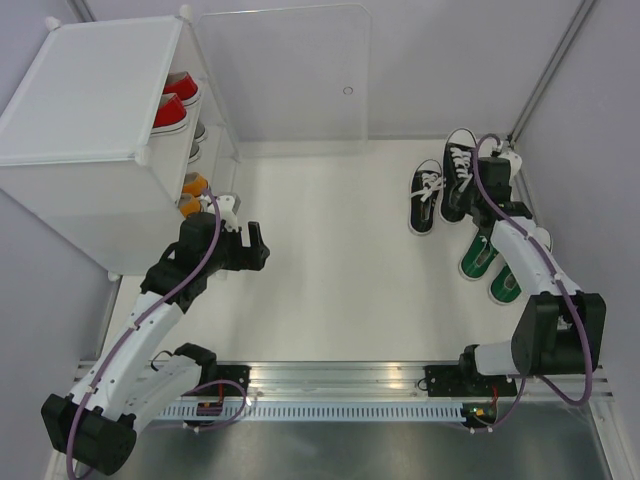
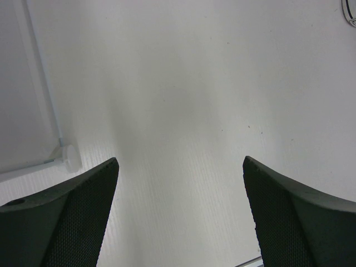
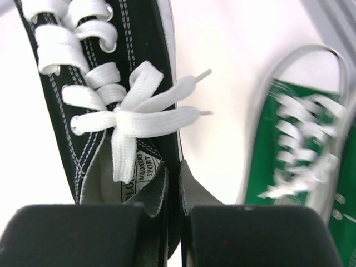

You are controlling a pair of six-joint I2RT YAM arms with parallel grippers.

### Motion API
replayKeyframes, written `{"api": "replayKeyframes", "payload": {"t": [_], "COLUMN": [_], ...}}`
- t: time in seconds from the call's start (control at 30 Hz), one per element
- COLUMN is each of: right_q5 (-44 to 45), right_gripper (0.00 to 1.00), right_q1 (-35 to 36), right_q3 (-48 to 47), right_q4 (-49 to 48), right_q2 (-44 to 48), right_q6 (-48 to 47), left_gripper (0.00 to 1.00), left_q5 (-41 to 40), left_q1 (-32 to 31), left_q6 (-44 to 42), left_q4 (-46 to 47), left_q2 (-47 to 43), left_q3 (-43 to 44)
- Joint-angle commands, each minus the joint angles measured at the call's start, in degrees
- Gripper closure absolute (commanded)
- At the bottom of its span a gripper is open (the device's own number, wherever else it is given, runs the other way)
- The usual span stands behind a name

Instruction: Place and organize the shoes in the shoe cabinet

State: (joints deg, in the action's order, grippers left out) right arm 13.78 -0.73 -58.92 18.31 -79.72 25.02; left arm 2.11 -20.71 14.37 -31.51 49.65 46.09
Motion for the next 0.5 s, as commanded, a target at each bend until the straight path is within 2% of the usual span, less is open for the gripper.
{"api": "replayKeyframes", "payload": {"t": [0.0, 0.17, 0.3, 0.47], "right_q5": [-4.2, -7.36, -6.58, -7.63], "right_gripper": [0.99, 0.99, 0.99, 0.99], "right_q1": [7.38, 18.64, 30.05, 37.72], "right_q3": [-6.82, -14.46, -22.01, -30.54], "right_q4": [-4.34, -3.71, -4.85, -5.39], "right_q2": [0.98, -6.66, -17.03, -31.42], "right_q6": [-4.0, -6.81, -10.68, -13.32], "left_gripper": [0.06, 0.06, 0.06, 0.06], "left_q5": [0.62, 0.18, 0.18, 0.18], "left_q1": [0.14, 0.14, 0.06, 0.06], "left_q6": [-2.07, -2.24, -2.15, -2.24], "left_q4": [1.98, 2.06, 1.98, 2.06], "left_q2": [0.01, -0.08, -0.08, -0.17], "left_q3": [-0.21, -0.29, -0.29, -0.3]}}
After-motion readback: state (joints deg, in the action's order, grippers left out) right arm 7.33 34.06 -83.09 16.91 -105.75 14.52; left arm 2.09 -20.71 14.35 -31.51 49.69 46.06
